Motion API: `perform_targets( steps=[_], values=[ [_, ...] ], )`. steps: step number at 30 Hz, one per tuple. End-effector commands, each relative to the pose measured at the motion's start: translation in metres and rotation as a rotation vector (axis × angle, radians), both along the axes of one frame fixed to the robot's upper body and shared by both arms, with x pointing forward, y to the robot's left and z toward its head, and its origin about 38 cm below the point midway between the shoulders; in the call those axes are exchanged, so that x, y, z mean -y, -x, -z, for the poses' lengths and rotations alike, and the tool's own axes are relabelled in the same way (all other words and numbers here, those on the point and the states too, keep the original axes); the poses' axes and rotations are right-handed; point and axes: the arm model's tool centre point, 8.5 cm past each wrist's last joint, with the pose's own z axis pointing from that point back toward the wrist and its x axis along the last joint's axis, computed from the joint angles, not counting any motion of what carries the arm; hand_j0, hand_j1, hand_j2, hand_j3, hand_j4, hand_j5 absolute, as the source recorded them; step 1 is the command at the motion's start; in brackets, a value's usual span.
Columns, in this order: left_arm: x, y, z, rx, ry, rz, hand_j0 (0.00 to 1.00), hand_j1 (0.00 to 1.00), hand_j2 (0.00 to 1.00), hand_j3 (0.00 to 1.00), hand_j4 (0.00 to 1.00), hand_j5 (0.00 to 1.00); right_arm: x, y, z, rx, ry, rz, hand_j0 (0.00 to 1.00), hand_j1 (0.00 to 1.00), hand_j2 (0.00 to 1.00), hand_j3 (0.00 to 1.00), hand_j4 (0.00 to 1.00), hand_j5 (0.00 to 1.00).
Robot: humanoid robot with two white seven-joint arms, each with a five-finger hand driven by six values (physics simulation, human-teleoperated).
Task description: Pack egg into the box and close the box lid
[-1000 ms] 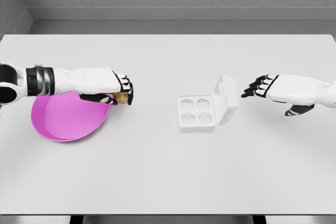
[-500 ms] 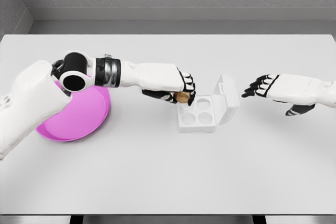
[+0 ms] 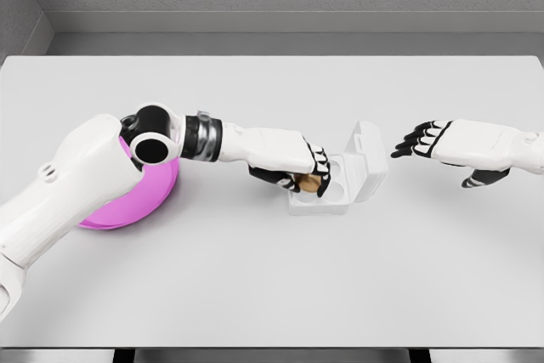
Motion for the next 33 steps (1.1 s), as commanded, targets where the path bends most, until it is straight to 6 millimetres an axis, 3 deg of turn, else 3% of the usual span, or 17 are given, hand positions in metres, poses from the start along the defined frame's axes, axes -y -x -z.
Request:
perform_targets(
  steps=[1,7,17,19,21,33],
  values=[
    [-0.0003,0.0001,0.0005,-0.007,0.002,-0.003,0.34,0.34,0.34,0.34,0.34,0.34,0.0003,-0.0001,-0.0005,-0.001,-0.004,0.003,1.00,1.00,1.00,1.00,1.00,1.00],
    [0.0008,0.0016,0.0033,-0.013,-0.005,0.003,0.39,0.39,0.39,0.39,0.39,0.39,0.0003,-0.0001,-0.0005,-0.001,-0.004,0.003,1.00,1.00,1.00,1.00,1.00,1.00],
    [-0.0011,0.0008,0.0038,-0.016,-0.005,-0.001,0.59,0.59,0.59,0.59,0.59,0.59,0.0003,-0.0001,-0.0005,-0.001,-0.004,0.003,1.00,1.00,1.00,1.00,1.00,1.00],
    [-0.0023,0.0001,0.0044,-0.018,-0.006,-0.005,0.68,0.68,0.68,0.68,0.68,0.68,0.0003,-0.0001,-0.0005,-0.001,-0.004,0.003,1.00,1.00,1.00,1.00,1.00,1.00],
    [-0.0063,-0.0039,0.0067,-0.023,-0.015,-0.021,0.71,0.71,0.71,0.71,0.71,0.71,-0.0018,0.0005,-0.0012,0.001,-0.006,-0.003,1.00,1.00,1.00,1.00,1.00,1.00],
    [-0.0070,-0.0057,0.0029,-0.020,-0.009,-0.023,0.80,0.80,0.80,0.80,0.80,0.80,-0.0019,0.0011,-0.0005,-0.001,-0.004,-0.005,1.00,1.00,1.00,1.00,1.00,1.00]
  ],
)
